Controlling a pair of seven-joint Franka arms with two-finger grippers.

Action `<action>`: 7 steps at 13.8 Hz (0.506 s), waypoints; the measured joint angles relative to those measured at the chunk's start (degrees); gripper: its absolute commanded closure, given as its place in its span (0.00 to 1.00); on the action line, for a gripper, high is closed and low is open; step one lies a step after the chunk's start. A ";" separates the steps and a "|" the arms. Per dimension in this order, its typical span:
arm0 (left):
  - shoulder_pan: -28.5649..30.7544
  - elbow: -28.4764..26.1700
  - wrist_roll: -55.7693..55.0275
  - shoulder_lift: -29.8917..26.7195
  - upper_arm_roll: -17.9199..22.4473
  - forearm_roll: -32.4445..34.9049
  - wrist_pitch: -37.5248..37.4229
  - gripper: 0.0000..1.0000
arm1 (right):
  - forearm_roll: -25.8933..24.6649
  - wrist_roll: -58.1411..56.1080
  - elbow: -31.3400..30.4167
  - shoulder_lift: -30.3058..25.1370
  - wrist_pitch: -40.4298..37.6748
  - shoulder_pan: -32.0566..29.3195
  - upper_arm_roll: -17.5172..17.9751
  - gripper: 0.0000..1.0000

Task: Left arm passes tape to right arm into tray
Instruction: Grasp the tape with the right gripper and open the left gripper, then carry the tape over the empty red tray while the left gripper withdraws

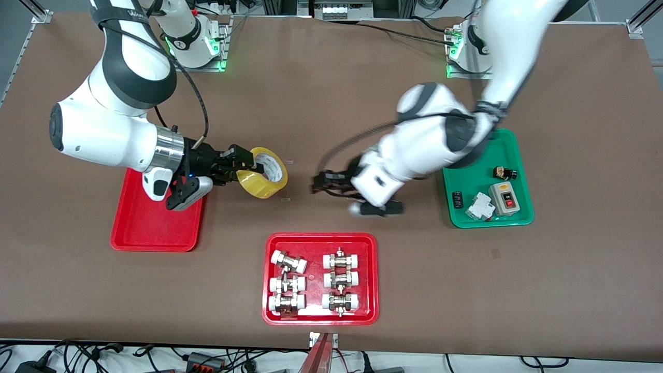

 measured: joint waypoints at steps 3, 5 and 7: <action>11.61 -0.01 7.98 -4.26 0.61 4.47 -20.41 0.00 | -0.11 -9.08 -0.66 3.07 -5.94 -8.23 -0.50 1.00; 18.75 -0.23 11.92 -4.59 0.68 12.77 -27.16 0.00 | -0.11 -18.78 -0.90 7.29 -10.22 -15.37 -0.73 1.00; 21.67 -0.79 12.82 -4.30 0.92 20.25 -27.97 0.00 | -0.12 -27.80 -0.97 12.02 -12.43 -21.39 -0.85 1.00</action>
